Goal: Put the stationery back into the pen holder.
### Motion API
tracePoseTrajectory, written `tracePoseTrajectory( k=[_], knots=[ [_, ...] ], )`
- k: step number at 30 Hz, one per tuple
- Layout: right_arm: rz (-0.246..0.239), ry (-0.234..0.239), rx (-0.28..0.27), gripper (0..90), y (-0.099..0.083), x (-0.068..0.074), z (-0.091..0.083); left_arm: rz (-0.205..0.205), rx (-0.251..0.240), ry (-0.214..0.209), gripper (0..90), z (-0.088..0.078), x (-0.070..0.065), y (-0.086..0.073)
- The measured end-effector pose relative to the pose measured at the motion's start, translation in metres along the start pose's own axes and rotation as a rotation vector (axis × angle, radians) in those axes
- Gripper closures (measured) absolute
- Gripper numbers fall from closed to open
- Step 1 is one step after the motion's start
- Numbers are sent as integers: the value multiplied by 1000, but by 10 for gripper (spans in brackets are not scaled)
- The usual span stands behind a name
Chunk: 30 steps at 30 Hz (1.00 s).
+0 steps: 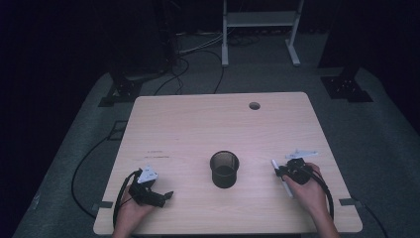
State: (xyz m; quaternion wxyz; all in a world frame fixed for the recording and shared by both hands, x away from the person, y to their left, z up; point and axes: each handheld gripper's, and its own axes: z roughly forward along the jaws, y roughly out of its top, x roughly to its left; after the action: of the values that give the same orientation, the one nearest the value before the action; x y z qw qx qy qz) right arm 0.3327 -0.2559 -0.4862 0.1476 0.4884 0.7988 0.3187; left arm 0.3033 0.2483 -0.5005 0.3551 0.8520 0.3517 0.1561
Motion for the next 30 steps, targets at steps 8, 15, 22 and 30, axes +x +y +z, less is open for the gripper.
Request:
tracePoseTrajectory(
  k=[8,15,22,30],
  knots=[
    [-21,9,16,772,5,3,3,0,0,0,0,0,0,0],
    [-23,19,33,780,7,3,3,0,0,0,0,0,0,0],
    [-18,25,46,779,9,2,3,0,0,0,0,0,0,0],
    [-23,8,42,783,9,5,3,0,0,0,0,0,0,0]
  ],
)
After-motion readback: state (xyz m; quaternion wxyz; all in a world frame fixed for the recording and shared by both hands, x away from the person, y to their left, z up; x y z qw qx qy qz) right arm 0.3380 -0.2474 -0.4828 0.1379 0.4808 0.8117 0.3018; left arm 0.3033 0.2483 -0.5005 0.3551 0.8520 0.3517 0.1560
